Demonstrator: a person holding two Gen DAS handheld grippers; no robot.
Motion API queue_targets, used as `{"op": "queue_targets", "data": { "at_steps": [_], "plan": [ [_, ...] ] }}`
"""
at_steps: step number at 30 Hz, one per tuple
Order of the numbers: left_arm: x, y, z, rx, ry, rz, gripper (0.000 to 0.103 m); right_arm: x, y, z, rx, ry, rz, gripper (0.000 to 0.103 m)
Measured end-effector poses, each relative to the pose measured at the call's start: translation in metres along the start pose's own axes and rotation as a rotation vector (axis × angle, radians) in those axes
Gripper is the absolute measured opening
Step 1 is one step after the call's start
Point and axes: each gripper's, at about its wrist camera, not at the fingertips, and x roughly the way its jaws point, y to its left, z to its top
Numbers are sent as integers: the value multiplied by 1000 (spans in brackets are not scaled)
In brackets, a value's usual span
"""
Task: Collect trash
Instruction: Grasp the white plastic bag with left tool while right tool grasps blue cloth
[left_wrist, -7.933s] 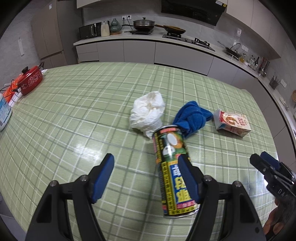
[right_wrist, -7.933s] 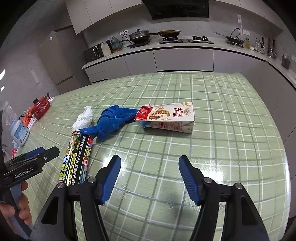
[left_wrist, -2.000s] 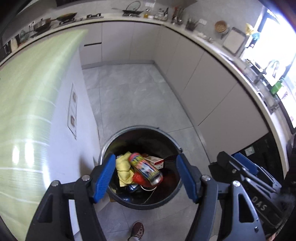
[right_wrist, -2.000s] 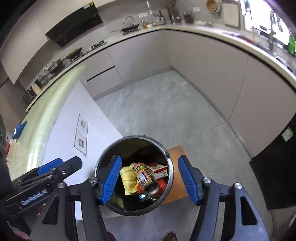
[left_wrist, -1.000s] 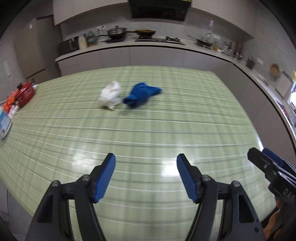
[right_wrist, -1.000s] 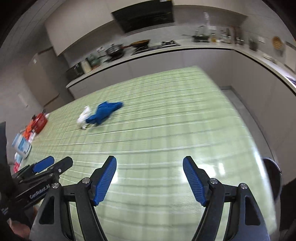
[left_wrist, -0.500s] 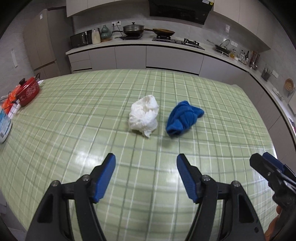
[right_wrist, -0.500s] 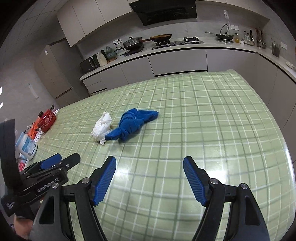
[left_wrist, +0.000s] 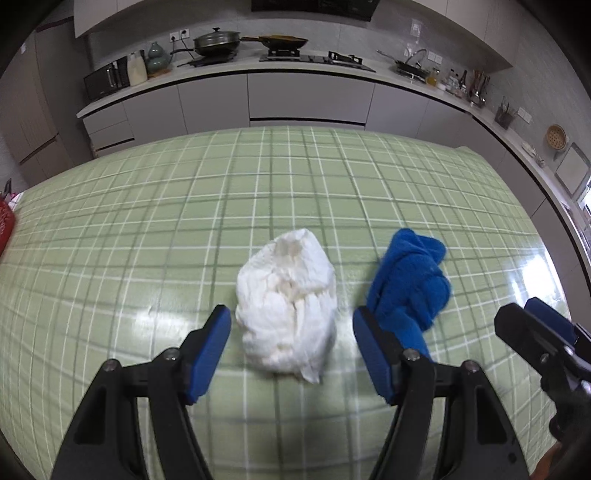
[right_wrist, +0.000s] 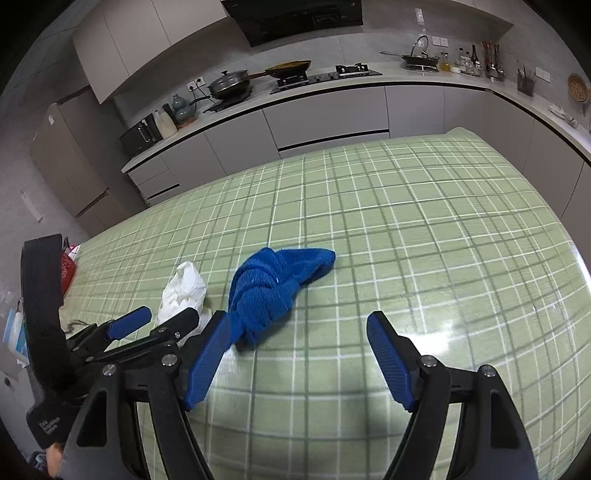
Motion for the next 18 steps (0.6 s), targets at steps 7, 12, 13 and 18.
{"op": "queue_targets", "data": {
  "at_steps": [7, 12, 13, 18],
  "plan": [
    [21, 17, 0, 2, 38, -44, 54, 36, 18, 14, 3, 37, -17, 78],
    [12, 30, -12, -20, 6, -56, 42, 61, 29, 16, -21, 77, -29, 78],
    [9, 33, -15, -29, 1, -51, 41, 64, 30, 15, -22, 82, -29, 78],
    [-4, 43, -26, -48, -4, -45, 39, 79, 33, 8, -44, 114, -34, 78]
  ]
}}
